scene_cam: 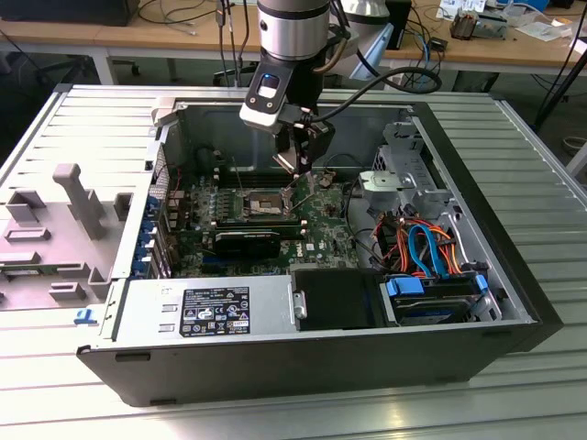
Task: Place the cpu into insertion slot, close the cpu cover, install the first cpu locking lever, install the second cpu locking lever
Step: 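Place the cpu into insertion slot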
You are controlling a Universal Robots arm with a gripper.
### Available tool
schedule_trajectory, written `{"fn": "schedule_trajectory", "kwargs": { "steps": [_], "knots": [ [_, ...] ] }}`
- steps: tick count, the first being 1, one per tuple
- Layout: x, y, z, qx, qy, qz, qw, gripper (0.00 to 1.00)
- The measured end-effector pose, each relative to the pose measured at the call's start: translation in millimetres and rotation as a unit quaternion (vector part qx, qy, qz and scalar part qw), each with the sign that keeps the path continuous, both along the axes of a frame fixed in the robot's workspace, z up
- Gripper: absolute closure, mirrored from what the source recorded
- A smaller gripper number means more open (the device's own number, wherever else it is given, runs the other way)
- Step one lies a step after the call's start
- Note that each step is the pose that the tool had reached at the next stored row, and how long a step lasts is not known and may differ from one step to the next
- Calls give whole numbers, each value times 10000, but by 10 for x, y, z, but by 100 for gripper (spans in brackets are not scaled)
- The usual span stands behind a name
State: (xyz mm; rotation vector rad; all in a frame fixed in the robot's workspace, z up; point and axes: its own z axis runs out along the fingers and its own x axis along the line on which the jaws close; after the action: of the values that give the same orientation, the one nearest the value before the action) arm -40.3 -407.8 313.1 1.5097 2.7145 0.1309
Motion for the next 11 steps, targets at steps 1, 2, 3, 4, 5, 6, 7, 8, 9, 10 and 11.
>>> {"fn": "schedule_trajectory", "kwargs": {
  "steps": [1, 2, 3, 4, 5, 6, 7, 8, 9, 10, 11],
  "knots": [
    [0, 0, 0, 0, 0, -7, 10000, 45],
    [0, 0, 0, 0, 0, -12, 10000, 45],
    [0, 0, 0, 0, 0, -21, 10000, 45],
    [0, 0, 0, 0, 0, -27, 10000, 45],
    [0, 0, 0, 0, 0, -34, 10000, 45],
    [0, 0, 0, 0, 0, -42, 10000, 45],
    [0, 0, 0, 0, 0, -53, 10000, 45],
    [0, 0, 0, 0, 0, -60, 10000, 45],
    [0, 0, 0, 0, 0, -66, 10000, 45],
    [0, 0, 0, 0, 0, -73, 10000, 45],
    [0, 0, 0, 0, 0, -79, 10000, 45]
  ]
}}
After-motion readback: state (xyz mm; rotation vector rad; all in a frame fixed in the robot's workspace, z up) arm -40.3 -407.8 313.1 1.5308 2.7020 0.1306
